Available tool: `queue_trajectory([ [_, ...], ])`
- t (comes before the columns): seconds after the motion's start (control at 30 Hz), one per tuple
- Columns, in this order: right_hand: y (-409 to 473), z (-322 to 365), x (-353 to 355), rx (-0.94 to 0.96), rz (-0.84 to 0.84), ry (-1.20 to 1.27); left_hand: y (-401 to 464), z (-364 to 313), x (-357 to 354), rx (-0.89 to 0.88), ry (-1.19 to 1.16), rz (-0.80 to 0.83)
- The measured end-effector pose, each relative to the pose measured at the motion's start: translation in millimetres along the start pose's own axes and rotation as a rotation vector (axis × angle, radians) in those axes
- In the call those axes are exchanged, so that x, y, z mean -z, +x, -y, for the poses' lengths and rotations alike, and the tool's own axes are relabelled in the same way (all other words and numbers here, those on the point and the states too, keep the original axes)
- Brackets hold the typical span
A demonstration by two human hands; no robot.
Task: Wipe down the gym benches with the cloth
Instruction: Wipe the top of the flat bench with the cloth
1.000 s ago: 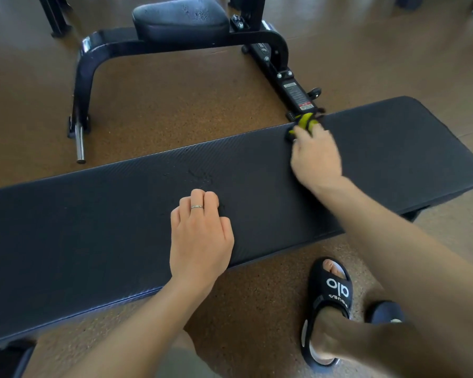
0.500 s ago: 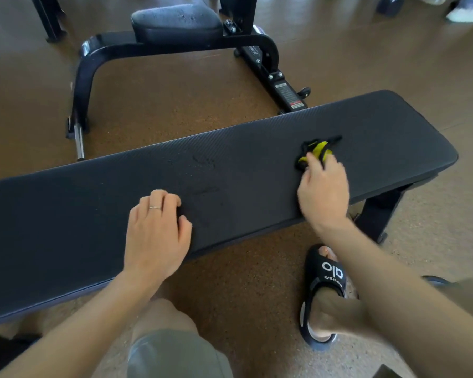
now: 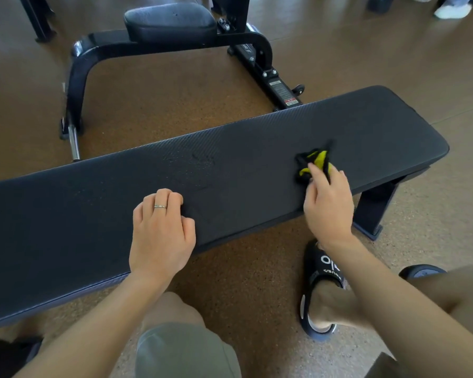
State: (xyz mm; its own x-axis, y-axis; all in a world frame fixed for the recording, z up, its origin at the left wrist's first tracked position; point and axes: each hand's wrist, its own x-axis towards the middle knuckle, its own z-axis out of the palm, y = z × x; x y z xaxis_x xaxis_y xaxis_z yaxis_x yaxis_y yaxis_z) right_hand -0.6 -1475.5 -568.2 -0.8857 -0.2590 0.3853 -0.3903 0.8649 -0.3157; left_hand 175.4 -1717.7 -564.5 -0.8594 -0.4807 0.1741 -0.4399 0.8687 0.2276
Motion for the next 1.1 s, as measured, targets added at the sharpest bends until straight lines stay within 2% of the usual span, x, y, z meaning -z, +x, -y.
queue_trajectory([
  [0.03, -4, 7, -2, -0.091, -0.019, 0.015, 0, 0, 0, 0.0, -0.004, 0.001],
  [0.1, -26, 44, -10, -0.127, -0.056, 0.077, 0, -1, 0, -0.002, -0.002, 0.001],
  [0.23, -81, 128, -22, 0.124, 0.04, 0.229, 0, 0, 1, -0.015, 0.002, 0.001],
  [0.37, -62, 92, -19, 0.437, 0.155, 0.156, -2, 1, 1, -0.017, 0.0, -0.003],
  [0.4, -51, 72, -17, 0.451, 0.133, 0.13, -1, 2, 0, -0.012, -0.005, -0.003],
  [0.5, -15, 25, -6, 0.182, 0.086, 0.07, -1, 1, -2, 0.011, -0.012, -0.001],
  [0.57, -13, 30, -8, 0.028, 0.081, 0.038, -1, 0, -4, 0.01, -0.016, 0.001],
  [0.6, -18, 41, -11, 0.007, 0.074, 0.042, -1, 0, -3, 0.012, -0.02, 0.001],
  [0.67, -32, 70, -9, 0.088, 0.114, 0.111, -1, 1, -3, 0.009, -0.021, 0.001],
  [0.73, -39, 88, -4, 0.215, 0.248, 0.248, 0, 1, -2, 0.002, -0.021, 0.0],
  [0.8, -34, 90, 4, 0.2, 0.343, 0.386, -1, 1, 0, -0.005, -0.021, -0.009],
  [0.87, -25, 84, 9, 0.129, 0.339, 0.452, -2, 0, 2, -0.011, -0.023, -0.01],
  [0.93, -16, 81, 15, 0.095, 0.279, 0.42, -1, -1, 2, -0.009, -0.024, -0.009],
  [1.0, -11, 77, 12, 0.197, 0.246, 0.319, -1, -1, 2, -0.005, -0.021, -0.006],
  [1.07, -5, 74, 5, 0.377, 0.314, 0.218, -1, 0, 1, 0.001, -0.022, -0.002],
  [1.1, -3, 75, 2, 0.408, 0.379, 0.192, -1, 1, 0, 0.006, -0.025, 0.0],
])
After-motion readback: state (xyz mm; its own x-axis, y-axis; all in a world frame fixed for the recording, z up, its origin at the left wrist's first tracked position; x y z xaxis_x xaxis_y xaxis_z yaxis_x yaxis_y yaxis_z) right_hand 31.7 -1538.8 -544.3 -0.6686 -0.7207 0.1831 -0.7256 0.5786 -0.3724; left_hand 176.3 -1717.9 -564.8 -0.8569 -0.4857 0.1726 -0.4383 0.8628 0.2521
